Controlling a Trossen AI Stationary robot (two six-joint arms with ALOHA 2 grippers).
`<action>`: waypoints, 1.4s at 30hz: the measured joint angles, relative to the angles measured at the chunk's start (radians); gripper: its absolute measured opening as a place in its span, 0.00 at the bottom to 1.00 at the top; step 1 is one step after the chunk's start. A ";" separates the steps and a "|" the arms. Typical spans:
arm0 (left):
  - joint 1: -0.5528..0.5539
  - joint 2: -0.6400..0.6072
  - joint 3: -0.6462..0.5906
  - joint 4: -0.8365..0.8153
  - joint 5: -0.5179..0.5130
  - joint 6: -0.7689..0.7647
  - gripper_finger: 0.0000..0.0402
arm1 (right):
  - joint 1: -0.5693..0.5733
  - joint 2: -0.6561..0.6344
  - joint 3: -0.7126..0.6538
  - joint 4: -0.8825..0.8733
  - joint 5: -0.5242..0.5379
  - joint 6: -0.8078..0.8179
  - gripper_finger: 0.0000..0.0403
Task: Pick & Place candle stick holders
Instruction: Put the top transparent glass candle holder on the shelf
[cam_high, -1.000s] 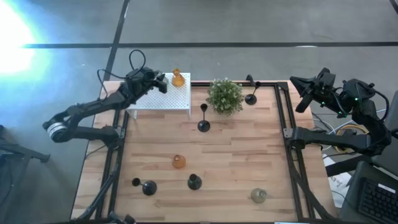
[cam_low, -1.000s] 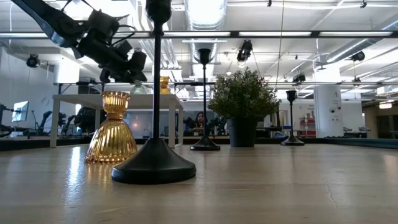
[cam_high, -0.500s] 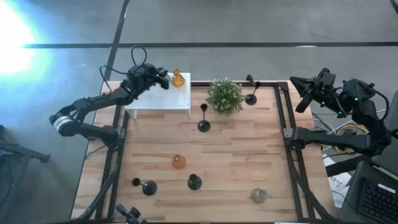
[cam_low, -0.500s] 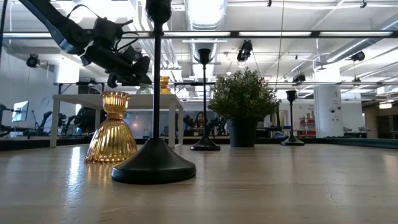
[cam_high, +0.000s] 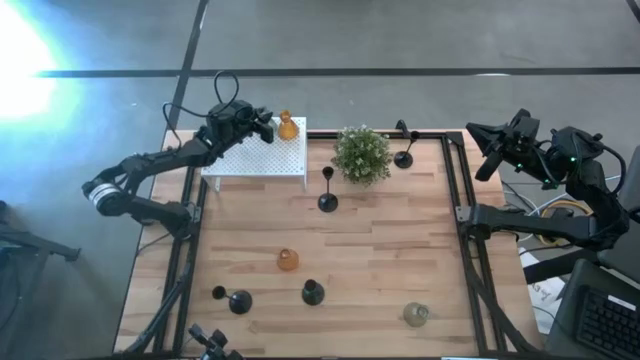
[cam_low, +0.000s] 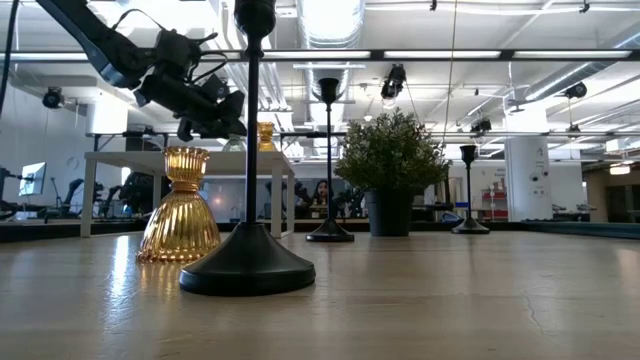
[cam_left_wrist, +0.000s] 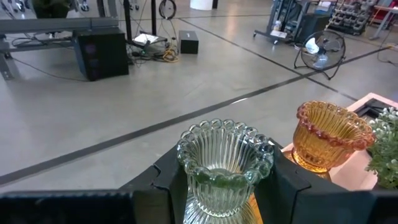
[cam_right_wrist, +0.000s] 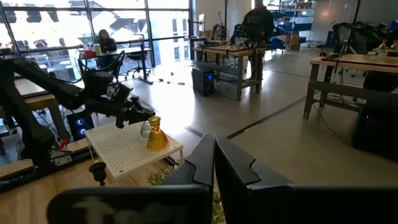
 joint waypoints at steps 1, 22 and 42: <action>0.001 0.000 0.000 -0.002 0.000 0.004 0.35 | 0.000 0.000 0.000 0.000 0.000 0.000 0.02; 0.007 0.004 -0.003 -0.068 -0.003 -0.005 0.49 | 0.000 0.000 0.000 0.000 0.000 0.000 0.02; 0.007 -0.005 -0.007 -0.089 0.001 -0.015 0.68 | 0.000 0.000 0.000 0.000 0.000 0.000 0.02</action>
